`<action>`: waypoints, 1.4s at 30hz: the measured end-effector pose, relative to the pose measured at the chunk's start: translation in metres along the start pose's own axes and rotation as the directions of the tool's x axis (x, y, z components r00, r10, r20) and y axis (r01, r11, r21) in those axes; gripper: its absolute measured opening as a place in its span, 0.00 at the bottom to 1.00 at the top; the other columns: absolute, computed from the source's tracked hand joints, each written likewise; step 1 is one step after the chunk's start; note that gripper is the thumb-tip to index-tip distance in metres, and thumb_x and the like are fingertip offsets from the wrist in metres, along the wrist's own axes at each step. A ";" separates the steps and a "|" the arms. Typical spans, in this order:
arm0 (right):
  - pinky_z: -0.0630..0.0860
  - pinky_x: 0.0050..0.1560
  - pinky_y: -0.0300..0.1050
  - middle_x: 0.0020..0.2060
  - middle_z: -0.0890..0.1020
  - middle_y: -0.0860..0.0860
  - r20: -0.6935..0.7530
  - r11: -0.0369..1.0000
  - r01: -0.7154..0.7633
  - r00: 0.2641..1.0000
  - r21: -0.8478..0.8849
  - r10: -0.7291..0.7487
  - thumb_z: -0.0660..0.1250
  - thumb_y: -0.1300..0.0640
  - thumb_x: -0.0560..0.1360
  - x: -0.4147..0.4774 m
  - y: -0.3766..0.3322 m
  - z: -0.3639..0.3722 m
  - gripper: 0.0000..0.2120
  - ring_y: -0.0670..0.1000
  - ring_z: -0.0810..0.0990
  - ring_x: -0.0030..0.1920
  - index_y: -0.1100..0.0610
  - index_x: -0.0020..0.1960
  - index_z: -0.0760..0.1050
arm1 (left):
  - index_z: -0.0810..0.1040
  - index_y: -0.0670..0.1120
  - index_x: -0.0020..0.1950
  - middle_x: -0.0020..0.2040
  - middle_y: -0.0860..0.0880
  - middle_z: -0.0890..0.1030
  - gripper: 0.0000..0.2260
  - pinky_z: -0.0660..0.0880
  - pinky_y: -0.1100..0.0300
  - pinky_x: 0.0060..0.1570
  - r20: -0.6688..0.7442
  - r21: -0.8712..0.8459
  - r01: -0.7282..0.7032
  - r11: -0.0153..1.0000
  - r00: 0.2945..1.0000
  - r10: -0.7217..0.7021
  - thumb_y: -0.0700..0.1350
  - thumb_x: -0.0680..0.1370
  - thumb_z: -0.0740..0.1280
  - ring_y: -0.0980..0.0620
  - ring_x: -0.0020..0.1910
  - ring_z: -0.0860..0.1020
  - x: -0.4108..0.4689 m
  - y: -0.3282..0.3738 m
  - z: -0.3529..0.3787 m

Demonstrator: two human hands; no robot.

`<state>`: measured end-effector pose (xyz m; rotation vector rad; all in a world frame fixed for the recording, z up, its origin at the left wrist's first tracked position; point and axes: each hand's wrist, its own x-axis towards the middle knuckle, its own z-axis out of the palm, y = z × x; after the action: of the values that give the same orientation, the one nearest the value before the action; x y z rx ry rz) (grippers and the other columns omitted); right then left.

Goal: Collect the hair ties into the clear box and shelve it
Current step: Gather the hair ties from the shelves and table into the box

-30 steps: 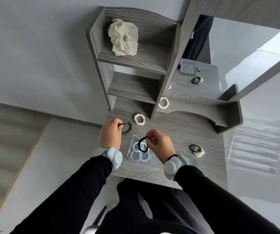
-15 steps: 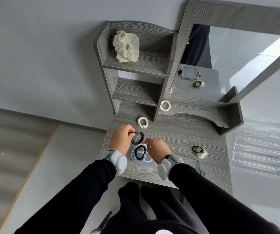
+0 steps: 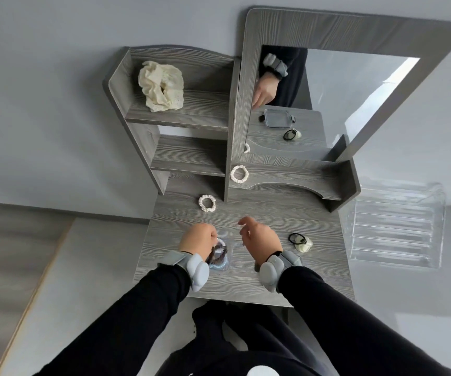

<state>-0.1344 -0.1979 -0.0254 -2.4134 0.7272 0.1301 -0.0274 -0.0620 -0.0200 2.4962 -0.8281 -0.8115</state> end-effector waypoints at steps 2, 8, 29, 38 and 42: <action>0.80 0.40 0.54 0.42 0.85 0.55 0.000 1.000 -0.014 1.000 0.002 0.014 0.55 0.57 0.78 0.005 0.004 -0.004 0.12 0.59 0.83 0.39 0.54 0.59 0.71 | 0.81 0.41 0.45 0.47 0.42 0.84 0.06 0.78 0.49 0.48 -0.059 0.008 0.007 1.000 0.998 -0.007 0.39 0.76 0.64 0.42 0.47 0.80 0.007 0.002 -0.003; 0.80 0.40 0.52 0.43 0.85 0.55 -0.043 0.999 -0.038 0.998 -0.008 0.038 0.55 0.57 0.79 0.030 0.011 -0.021 0.12 0.59 0.83 0.41 0.54 0.58 0.72 | 0.80 0.41 0.43 0.47 0.43 0.83 0.06 0.77 0.51 0.45 -0.168 0.042 0.004 0.999 0.986 0.003 0.38 0.76 0.63 0.43 0.46 0.79 0.036 0.009 -0.016; 0.77 0.50 0.51 0.58 0.70 0.55 -0.008 0.984 0.051 0.999 -0.169 -0.054 0.69 0.58 0.73 0.146 0.001 -0.044 0.15 0.58 0.75 0.56 0.54 0.58 0.73 | 0.78 0.41 0.55 0.57 0.41 0.80 0.16 0.78 0.50 0.53 0.000 0.196 0.215 0.957 0.976 -0.219 0.47 0.71 0.71 0.41 0.55 0.79 0.139 -0.021 0.002; 0.77 0.47 0.51 0.54 0.70 0.55 -0.006 0.987 -0.011 1.000 -0.159 0.010 0.68 0.55 0.74 0.138 0.002 -0.034 0.05 0.57 0.74 0.52 0.55 0.49 0.74 | 0.82 0.39 0.50 0.49 0.43 0.84 0.09 0.73 0.57 0.44 0.075 0.166 0.198 0.966 0.974 -0.213 0.43 0.73 0.71 0.43 0.52 0.81 0.134 -0.036 -0.004; 0.73 0.39 0.46 0.51 0.75 0.54 -0.095 0.992 0.054 0.993 -0.112 -0.064 0.66 0.55 0.74 0.121 -0.002 -0.026 0.06 0.56 0.76 0.49 0.57 0.47 0.75 | 0.83 0.38 0.49 0.50 0.42 0.85 0.09 0.73 0.56 0.46 -0.032 0.106 0.122 0.987 0.992 -0.119 0.44 0.75 0.70 0.43 0.52 0.81 0.120 -0.031 -0.016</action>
<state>-0.0332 -0.2686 -0.0338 -2.5578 0.7083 0.0275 0.0748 -0.1125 -0.0725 2.6679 -0.7364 -0.7913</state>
